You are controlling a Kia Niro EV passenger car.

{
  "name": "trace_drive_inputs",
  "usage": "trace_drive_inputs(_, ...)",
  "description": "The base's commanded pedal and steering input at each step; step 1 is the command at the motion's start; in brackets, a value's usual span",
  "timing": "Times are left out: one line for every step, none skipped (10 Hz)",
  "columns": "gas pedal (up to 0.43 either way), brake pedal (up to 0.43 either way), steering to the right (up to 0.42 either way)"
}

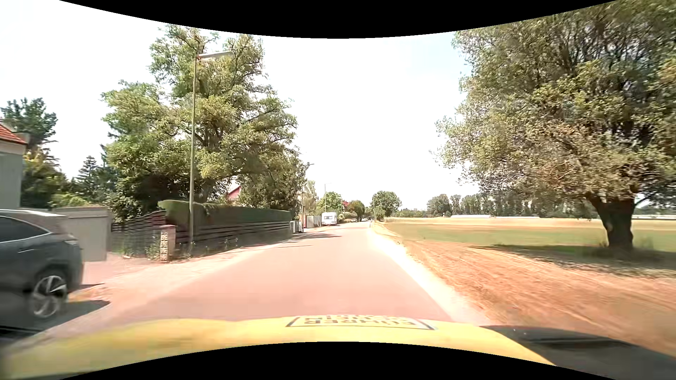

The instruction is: Follow the waypoints while adhering to traffic rules and regulations

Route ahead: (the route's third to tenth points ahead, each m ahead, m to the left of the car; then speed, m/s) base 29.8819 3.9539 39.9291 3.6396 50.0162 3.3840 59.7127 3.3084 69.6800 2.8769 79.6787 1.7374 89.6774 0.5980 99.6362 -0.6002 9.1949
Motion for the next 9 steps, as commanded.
trace_drive_inputs(0.0,0.0,0.004)
trace_drive_inputs(0.0,0.0,0.004)
trace_drive_inputs(0.0,0.0,0.003)
trace_drive_inputs(0.0,0.0,0.003)
trace_drive_inputs(0.0,0.0,0.003)
trace_drive_inputs(0.0,0.0,0.002)
trace_drive_inputs(0.0,0.0,0.002)
trace_drive_inputs(0.0,0.0,0.001)
trace_drive_inputs(0.0,0.0,0.0)
